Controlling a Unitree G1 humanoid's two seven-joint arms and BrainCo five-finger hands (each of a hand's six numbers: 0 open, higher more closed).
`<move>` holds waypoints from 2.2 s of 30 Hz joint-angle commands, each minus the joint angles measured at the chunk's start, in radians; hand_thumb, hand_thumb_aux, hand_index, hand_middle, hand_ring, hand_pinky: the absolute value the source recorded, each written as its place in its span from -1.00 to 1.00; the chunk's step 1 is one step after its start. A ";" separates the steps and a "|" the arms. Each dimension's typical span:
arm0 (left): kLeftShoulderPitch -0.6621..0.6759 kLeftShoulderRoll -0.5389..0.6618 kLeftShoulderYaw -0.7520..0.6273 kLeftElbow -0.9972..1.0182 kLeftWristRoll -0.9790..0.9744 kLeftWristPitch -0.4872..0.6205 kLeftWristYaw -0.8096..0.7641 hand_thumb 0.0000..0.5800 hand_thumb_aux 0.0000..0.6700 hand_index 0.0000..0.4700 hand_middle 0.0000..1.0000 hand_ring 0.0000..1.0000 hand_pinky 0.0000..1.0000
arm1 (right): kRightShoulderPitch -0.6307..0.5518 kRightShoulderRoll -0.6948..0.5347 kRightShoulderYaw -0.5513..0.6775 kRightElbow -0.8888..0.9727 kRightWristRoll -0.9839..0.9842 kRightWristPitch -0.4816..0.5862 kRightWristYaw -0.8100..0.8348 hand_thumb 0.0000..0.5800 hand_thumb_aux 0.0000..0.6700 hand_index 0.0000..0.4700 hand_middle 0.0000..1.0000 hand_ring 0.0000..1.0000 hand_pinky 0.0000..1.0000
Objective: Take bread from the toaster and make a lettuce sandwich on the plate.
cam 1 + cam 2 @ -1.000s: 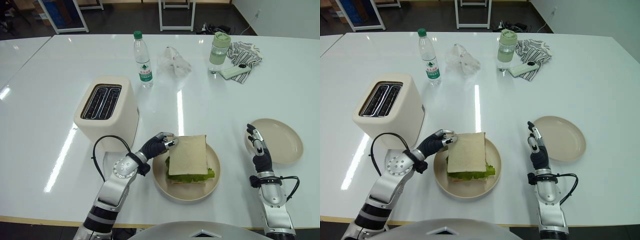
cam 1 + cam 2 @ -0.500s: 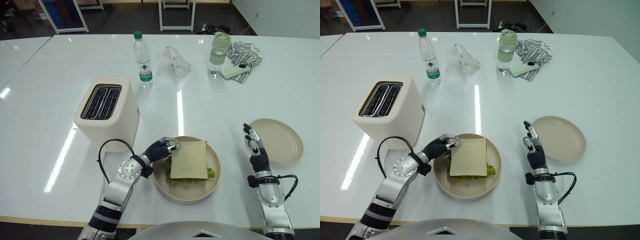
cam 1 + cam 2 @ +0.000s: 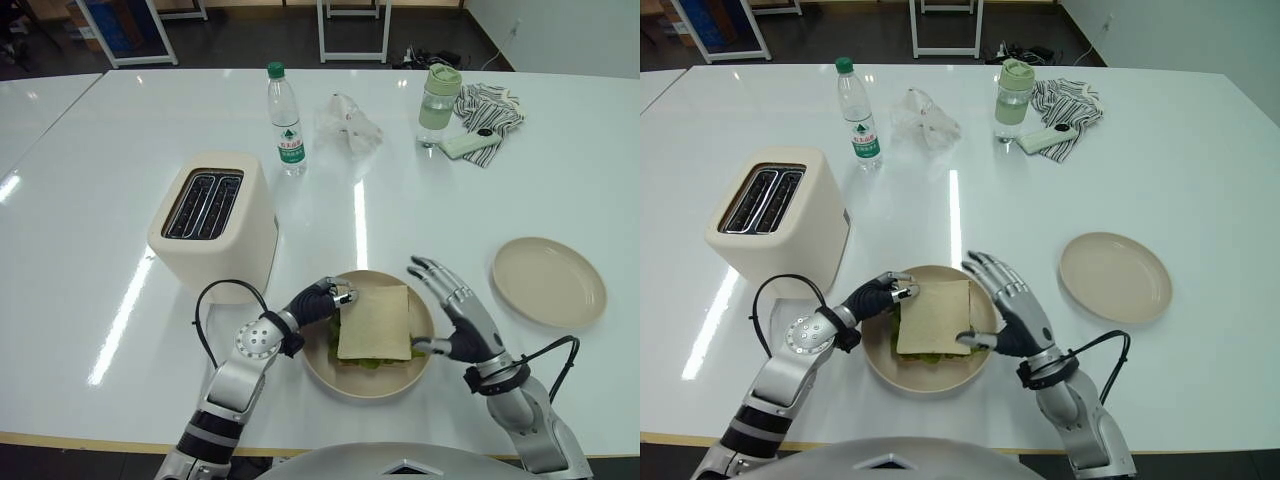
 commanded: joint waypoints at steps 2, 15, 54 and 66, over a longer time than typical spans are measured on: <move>-0.002 0.007 0.003 0.026 0.023 -0.002 0.003 1.00 1.00 1.00 1.00 1.00 1.00 | 0.027 -0.075 0.041 -0.054 -0.209 -0.032 -0.050 -1.00 -1.00 -1.00 -1.00 -1.00 -1.00; -0.002 0.003 0.008 0.041 0.042 -0.013 0.003 1.00 1.00 1.00 1.00 1.00 1.00 | -0.022 -0.128 0.215 0.129 -0.437 0.080 -0.020 -1.00 -1.00 -1.00 -1.00 -1.00 -1.00; -0.014 0.047 0.076 0.013 0.549 -0.175 0.389 -1.00 -1.00 -1.00 -1.00 -1.00 -1.00 | -0.118 -0.147 0.375 0.189 -0.324 0.245 -0.151 -1.00 -1.00 -1.00 -1.00 -1.00 -1.00; 0.008 -0.012 0.149 0.045 0.014 -0.436 0.106 0.98 0.81 0.81 -0.78 -0.78 -0.78 | -0.062 -0.127 0.258 -0.018 -0.105 0.093 -0.354 -1.00 -1.00 -1.00 0.75 0.75 0.75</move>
